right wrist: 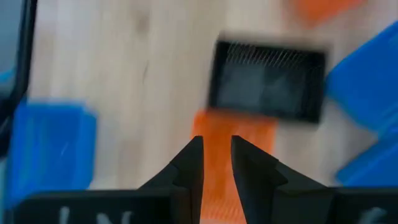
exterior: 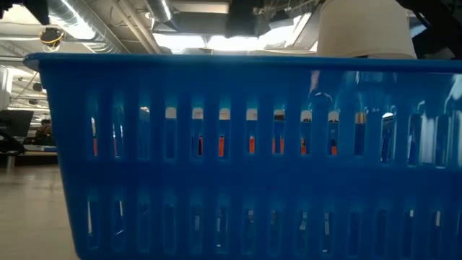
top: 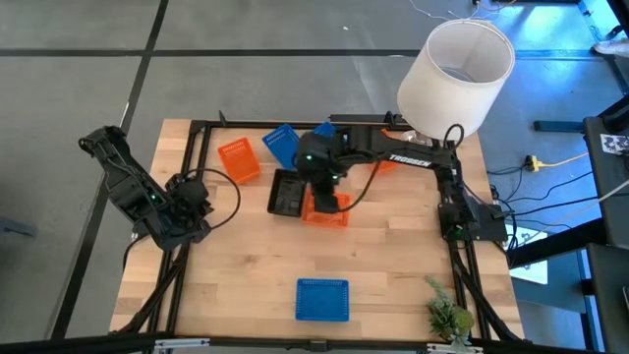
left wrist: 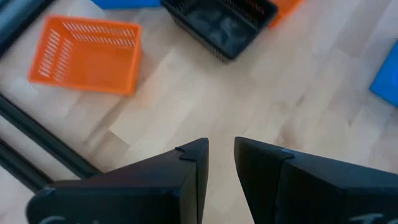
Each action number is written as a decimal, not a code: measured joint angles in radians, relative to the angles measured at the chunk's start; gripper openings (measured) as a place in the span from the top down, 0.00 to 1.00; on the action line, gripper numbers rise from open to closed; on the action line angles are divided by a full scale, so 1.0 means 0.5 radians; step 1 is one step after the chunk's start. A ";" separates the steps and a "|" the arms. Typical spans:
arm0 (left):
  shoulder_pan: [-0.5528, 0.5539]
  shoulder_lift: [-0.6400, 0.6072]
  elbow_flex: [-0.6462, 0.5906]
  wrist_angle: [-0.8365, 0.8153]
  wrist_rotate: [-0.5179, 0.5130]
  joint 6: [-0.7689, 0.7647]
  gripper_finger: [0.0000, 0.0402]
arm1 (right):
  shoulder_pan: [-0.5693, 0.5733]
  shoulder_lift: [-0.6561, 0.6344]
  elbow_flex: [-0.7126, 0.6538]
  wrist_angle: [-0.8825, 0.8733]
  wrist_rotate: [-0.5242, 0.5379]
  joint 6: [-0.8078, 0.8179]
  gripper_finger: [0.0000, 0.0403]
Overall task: Stack baskets by color
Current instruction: Stack the center orange basket bin on top of the top right orange basket bin
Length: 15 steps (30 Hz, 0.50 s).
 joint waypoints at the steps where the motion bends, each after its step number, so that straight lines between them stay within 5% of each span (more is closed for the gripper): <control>1: 0.004 0.000 0.000 0.000 -0.039 -0.001 0.83 | 0.000 0.001 -0.001 -0.088 -0.062 -0.016 0.80; 9: 0.135 0.000 -0.001 -0.002 -0.139 -0.004 0.83 | 0.008 0.003 -0.233 -0.238 -0.606 -0.383 0.80; 15: 0.169 0.000 0.000 -0.002 -0.129 0.000 0.83 | 0.021 0.005 -0.600 -0.025 -0.525 -0.431 0.80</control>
